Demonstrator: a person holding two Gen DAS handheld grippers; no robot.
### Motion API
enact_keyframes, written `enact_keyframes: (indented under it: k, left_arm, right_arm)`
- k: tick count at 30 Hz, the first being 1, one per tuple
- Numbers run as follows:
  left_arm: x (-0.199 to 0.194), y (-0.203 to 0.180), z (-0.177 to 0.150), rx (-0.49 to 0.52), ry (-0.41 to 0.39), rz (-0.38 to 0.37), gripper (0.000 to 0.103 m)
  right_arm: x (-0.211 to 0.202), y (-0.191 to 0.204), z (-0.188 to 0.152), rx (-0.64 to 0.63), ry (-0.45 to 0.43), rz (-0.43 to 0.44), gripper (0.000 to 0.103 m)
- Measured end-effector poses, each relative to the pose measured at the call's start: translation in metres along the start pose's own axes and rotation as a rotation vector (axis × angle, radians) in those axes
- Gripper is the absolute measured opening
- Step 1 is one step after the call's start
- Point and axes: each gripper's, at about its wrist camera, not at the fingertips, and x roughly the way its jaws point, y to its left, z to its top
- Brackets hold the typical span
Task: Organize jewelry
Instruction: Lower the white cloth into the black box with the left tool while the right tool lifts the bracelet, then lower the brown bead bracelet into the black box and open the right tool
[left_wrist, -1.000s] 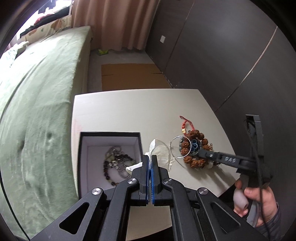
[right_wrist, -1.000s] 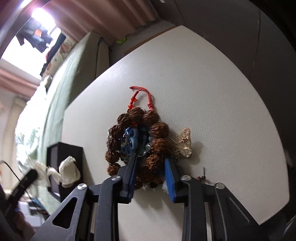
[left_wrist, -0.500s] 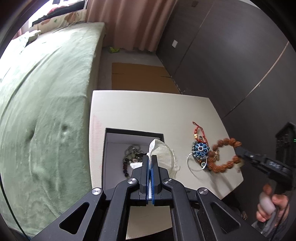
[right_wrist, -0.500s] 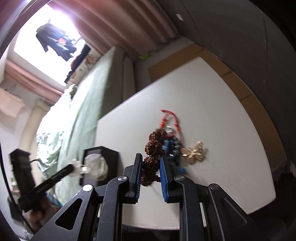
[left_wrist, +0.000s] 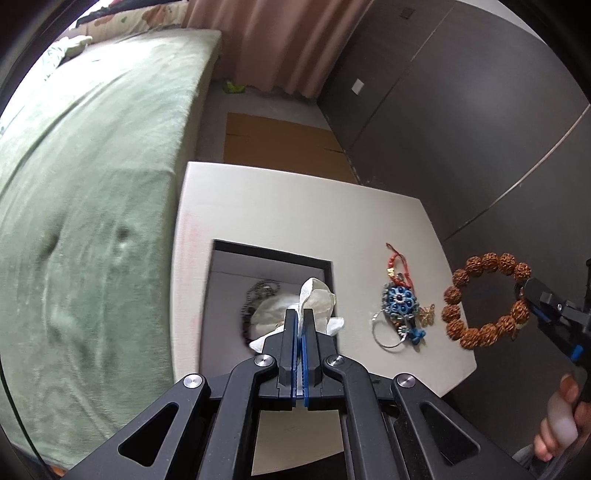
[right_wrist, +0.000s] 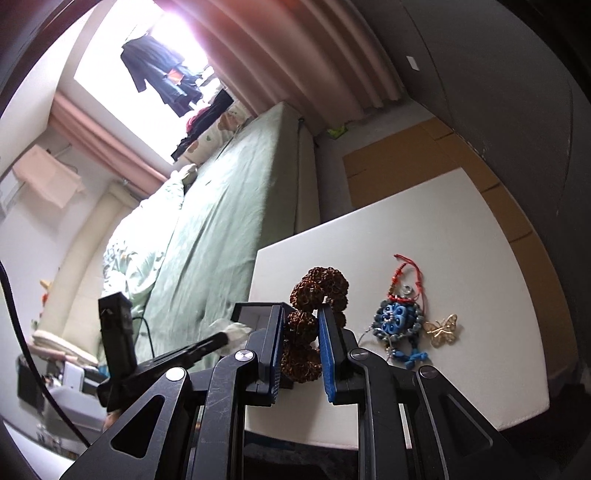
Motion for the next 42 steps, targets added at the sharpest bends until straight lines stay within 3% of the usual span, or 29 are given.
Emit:
enact_keyframes:
  k: [4,5,6,8,9,20,28,37,42]
  left_arm:
    - [0.010,-0.006,0.005,0.011,0.038,-0.003,0.006]
    - [0.012,-0.005,0.005,0.008,0.057,-0.004,0.020]
    - [0.013,-0.002,0.005,0.000,0.066,-0.009,0.044]
    - [0.005,0.006,0.005,-0.027,0.029,-0.024,0.073]
    - [-0.003,0.012,0.005,-0.042,-0.006,-0.023,0.079]
    - [-0.056,0.066,-0.001,-0.149,-0.095,0.045,0.079]
    - [-0.082,0.099,-0.015,-0.206,-0.125,0.088,0.079]
    - [-0.101,0.123,-0.026,-0.249,-0.148,0.126,0.079]
    - [-0.099,0.121,-0.029,-0.251,-0.137,0.118,0.079]
  right_arm:
    - [0.003,0.008,-0.003,-0.021,0.013,-0.016,0.019]
    - [0.004,0.009,-0.004,-0.022,0.017,-0.016,0.019]
    - [0.006,0.010,-0.005,-0.022,0.023,-0.014,0.019]
    - [0.009,0.014,-0.006,-0.031,0.035,-0.005,0.019]
    - [0.012,0.018,-0.007,-0.038,0.038,0.002,0.019]
    - [0.067,0.065,-0.011,-0.088,0.112,0.107,0.019]
    - [0.121,0.095,-0.015,-0.112,0.186,0.137,0.019]
    - [0.166,0.080,-0.027,0.023,0.250,0.177,0.020]
    - [0.176,0.056,-0.030,0.056,0.271,0.058,0.025]
